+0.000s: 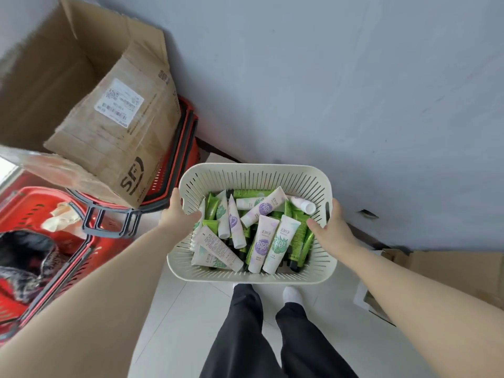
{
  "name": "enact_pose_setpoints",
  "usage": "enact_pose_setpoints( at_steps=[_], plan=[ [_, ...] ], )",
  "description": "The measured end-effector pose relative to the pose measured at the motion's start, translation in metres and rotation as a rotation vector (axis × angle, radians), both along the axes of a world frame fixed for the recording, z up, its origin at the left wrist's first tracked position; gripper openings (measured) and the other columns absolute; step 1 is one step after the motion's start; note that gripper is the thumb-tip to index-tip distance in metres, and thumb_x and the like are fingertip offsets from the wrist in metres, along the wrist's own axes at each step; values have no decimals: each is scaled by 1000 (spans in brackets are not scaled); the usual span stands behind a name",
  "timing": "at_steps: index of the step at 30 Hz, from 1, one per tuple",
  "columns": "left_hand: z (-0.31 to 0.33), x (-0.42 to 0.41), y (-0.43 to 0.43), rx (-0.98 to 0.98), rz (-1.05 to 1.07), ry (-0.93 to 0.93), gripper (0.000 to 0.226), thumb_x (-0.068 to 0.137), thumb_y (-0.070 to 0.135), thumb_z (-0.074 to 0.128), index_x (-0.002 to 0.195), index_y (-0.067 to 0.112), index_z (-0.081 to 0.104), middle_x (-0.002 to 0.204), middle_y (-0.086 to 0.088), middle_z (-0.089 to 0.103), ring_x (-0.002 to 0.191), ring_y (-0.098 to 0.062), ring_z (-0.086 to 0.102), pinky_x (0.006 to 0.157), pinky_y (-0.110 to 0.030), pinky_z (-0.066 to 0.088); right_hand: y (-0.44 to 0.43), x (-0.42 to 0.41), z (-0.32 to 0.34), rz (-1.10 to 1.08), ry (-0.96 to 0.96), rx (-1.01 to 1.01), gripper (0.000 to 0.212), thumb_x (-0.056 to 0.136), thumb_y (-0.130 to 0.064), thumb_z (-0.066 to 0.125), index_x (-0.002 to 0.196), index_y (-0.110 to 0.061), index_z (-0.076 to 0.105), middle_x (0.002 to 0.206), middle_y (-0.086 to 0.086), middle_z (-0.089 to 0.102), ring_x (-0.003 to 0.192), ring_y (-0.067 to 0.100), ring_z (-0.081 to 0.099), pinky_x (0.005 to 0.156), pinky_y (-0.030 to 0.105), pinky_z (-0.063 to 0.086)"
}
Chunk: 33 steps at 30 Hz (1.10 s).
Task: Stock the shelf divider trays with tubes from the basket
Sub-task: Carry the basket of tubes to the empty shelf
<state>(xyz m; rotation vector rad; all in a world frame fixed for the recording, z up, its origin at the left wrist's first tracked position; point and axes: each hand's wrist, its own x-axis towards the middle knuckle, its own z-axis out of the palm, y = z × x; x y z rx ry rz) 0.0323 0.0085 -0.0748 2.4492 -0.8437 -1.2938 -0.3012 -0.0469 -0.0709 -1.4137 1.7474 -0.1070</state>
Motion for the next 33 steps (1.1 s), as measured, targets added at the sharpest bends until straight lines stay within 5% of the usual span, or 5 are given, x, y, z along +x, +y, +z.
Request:
enact_pose_setpoints(
  at_steps=[7,13,17,29,33],
  plan=[
    [36,-34,132,-43,307,-41,92,89,22,62,153,31,-3,149,-15,36,121,-35,50,99,-51,45,30,9,21,406,77,-20,84,93,-40,53,149,-21,-7,132,18,49,107,33,57,90,43,47],
    [69,-99,259,-127,701,-50,92,84,11,69,154,21,10,145,-10,43,122,-33,50,101,-49,44,69,26,43,740,-18,-54,78,92,-37,54,148,-25,1,148,7,38,122,30,50,98,44,43],
    [75,-145,345,-110,945,-64,97,84,20,72,154,25,6,154,-4,32,130,-29,43,105,-46,40,108,43,54,954,-73,-54,61,91,-33,56,139,-23,20,134,6,50,106,26,55,91,44,46],
    [78,-314,595,-106,1526,-81,104,77,22,79,154,26,8,155,-4,31,136,-26,37,107,-43,34,324,65,65,1518,26,-31,75,95,-38,50,150,-23,1,145,13,42,125,32,46,100,42,41],
    [78,-386,680,-170,1676,-123,101,75,18,79,152,27,14,146,-4,41,127,-27,45,104,-44,40,425,52,72,1677,47,-76,77,94,-43,49,150,-26,-2,143,17,43,113,35,55,93,48,47]
  ],
)
